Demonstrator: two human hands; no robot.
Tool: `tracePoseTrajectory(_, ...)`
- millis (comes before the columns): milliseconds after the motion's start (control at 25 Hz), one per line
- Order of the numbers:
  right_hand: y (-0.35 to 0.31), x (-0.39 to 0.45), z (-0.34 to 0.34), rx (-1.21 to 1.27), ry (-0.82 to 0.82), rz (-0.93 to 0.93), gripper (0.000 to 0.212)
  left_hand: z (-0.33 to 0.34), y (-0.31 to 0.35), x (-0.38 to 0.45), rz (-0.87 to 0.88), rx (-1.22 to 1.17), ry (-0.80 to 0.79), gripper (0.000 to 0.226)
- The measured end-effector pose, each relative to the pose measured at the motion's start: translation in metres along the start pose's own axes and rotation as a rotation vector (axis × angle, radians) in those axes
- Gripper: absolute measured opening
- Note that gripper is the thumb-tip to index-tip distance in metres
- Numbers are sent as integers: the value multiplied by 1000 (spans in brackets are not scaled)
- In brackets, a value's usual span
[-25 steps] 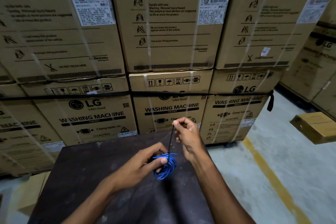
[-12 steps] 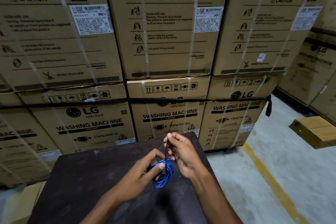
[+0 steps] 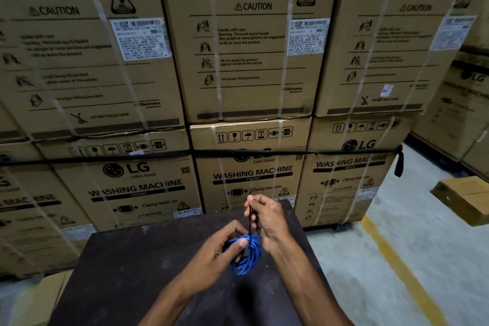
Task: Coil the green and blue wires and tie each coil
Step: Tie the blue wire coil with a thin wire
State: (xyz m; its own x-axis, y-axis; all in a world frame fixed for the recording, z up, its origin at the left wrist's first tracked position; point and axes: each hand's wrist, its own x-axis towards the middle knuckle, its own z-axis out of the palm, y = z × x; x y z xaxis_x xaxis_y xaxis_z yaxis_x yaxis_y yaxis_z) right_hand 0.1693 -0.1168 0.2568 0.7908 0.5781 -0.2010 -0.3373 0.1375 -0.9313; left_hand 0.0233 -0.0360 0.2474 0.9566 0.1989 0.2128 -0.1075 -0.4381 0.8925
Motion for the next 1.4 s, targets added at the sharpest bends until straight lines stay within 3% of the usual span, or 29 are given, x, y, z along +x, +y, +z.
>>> tracePoseTrajectory(400,-4,15,5,55,-137,84,28,-2,-9,1,-44,-42,81,14)
tracePoseTrajectory(560,4,18,7,185,-120,153,27,1,-18,0,-90,-69,108,13)
tracePoseTrajectory(840,15,23,16,191,-54,167,31,4,-26,-3,-53,-94,108,19)
tracePoseTrajectory(1000,9,30,16,160,-136,150,25,0,-32,1,-37,-121,173,26)
tracePoseTrajectory(1160,8,32,-4,52,-213,85,26,3,-45,6,-86,-113,246,8)
tracePoseTrajectory(1400,77,13,-65,-231,-250,414,35,28,-72,12,-152,-174,154,15)
